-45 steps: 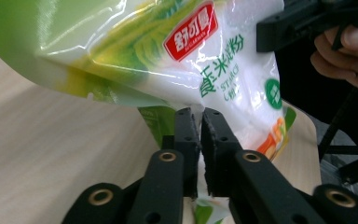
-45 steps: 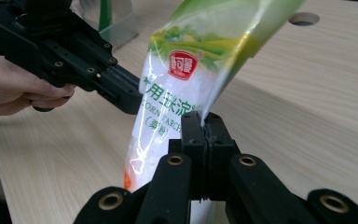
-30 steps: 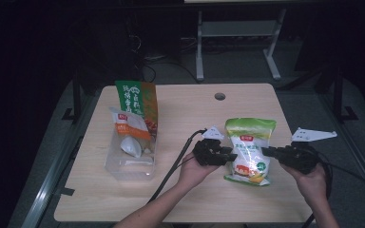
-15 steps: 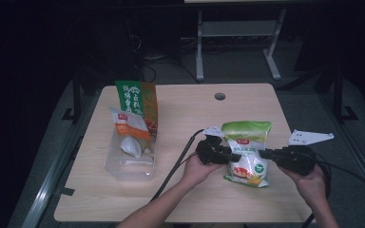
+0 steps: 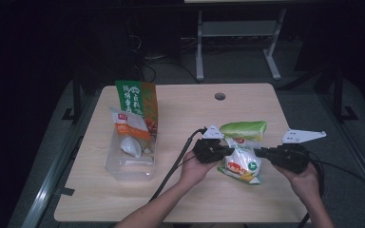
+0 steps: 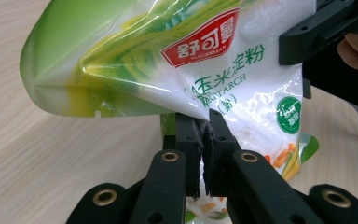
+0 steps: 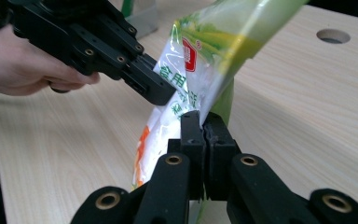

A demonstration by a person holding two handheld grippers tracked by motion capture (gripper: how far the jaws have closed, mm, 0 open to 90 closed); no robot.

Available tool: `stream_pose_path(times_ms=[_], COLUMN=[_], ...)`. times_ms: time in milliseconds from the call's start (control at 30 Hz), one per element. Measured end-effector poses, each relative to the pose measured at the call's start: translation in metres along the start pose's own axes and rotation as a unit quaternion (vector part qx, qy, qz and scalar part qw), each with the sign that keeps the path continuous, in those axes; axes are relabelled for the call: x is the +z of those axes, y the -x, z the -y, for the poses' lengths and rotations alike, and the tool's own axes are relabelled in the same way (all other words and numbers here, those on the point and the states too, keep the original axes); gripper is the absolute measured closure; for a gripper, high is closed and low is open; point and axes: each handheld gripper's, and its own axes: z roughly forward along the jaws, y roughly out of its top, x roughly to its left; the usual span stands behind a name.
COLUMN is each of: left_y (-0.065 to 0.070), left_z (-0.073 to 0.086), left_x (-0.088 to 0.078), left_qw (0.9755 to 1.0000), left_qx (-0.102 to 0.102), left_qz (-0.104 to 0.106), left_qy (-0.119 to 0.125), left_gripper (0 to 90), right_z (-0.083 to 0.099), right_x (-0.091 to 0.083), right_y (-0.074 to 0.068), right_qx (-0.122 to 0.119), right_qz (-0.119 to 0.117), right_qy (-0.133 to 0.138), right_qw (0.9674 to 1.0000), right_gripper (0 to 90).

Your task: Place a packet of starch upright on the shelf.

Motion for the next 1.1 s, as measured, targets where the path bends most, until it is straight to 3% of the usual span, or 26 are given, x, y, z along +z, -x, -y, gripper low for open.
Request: stream_pose_path(times_ms=[100,300,533,733,967,1100], left_y=[0.0,0.011,0.011,0.009,0.012,0.011], left_z=[0.001,0.002,0.004,0.007,0.011,0.018], left_x=[-0.001,0.001,-0.003,-0.007,-0.019,-0.028], left_qw=[1.0,0.9994,0.9992,0.9994,0.9982,0.9982], left_qx=[0.003,0.034,0.038,0.035,0.053,0.048], left_qz=[0.003,-0.004,-0.006,-0.005,-0.025,-0.034], left_qy=[0.0,-0.004,-0.005,0.0,-0.011,-0.015], left_gripper=[87.2,87.9,88.0,87.3,71.4,62.3], right_z=[0.001,0.001,-0.001,-0.002,-0.004,-0.005], right_x=[0.002,0.012,0.024,0.033,0.032,0.031], right_y=[0.003,0.007,0.007,0.006,0.003,0.0], right_qx=[0.008,0.027,0.031,0.039,0.042,0.044], right_qz=[-0.002,-0.017,-0.028,-0.033,-0.038,-0.033], right_qy=[-0.011,-0.038,-0.059,-0.075,-0.069,-0.063], right_qw=[0.9999,0.9987,0.9974,0.9959,0.996,0.9964], right_gripper=[85.7,78.4,71.6,78.3,85.1,85.7])
